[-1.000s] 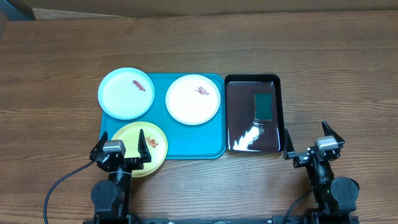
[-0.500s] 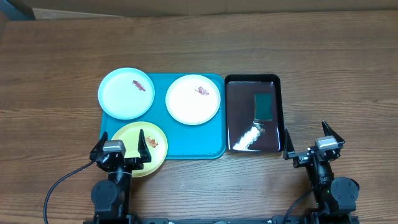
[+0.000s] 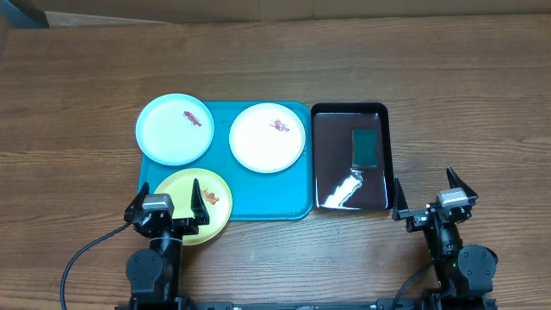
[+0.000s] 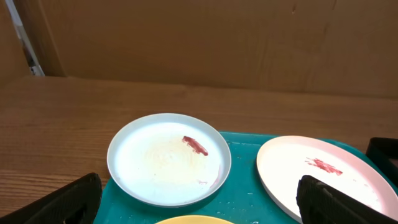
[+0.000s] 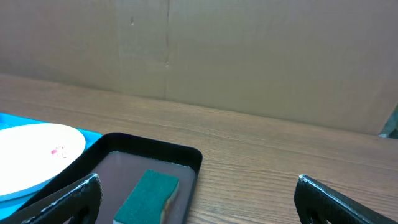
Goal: Clean dirty plates on tray and stack at the side
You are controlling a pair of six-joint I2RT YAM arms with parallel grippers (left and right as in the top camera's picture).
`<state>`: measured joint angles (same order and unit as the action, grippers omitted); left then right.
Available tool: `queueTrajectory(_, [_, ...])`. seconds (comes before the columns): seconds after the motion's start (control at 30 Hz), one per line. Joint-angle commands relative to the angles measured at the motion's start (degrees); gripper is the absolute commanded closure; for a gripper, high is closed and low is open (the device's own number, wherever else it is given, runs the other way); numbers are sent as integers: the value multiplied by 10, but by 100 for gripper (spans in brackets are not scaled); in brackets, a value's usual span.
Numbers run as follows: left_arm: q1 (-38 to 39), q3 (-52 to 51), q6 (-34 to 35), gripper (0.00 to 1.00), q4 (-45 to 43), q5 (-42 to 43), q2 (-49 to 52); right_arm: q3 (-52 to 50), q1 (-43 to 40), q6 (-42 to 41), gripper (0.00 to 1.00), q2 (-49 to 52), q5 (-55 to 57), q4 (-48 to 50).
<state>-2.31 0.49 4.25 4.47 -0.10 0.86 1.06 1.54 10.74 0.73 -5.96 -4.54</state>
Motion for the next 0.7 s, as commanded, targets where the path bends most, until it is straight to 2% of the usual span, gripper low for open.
queueTrajectory(0.0, [-3,-2,-9,0,-1,-3,-5,-6,-2,-2,0,-4,3,2])
queueTrajectory(0.5, [-3,-2,-9,0,-1,-3,-5,-6,-2,-8,0,-4,2,2])
queueTrajectory(0.67, [-3,-2,-9,0,-1,-3,-5,-3,-2,-133,0,-4,2,-3])
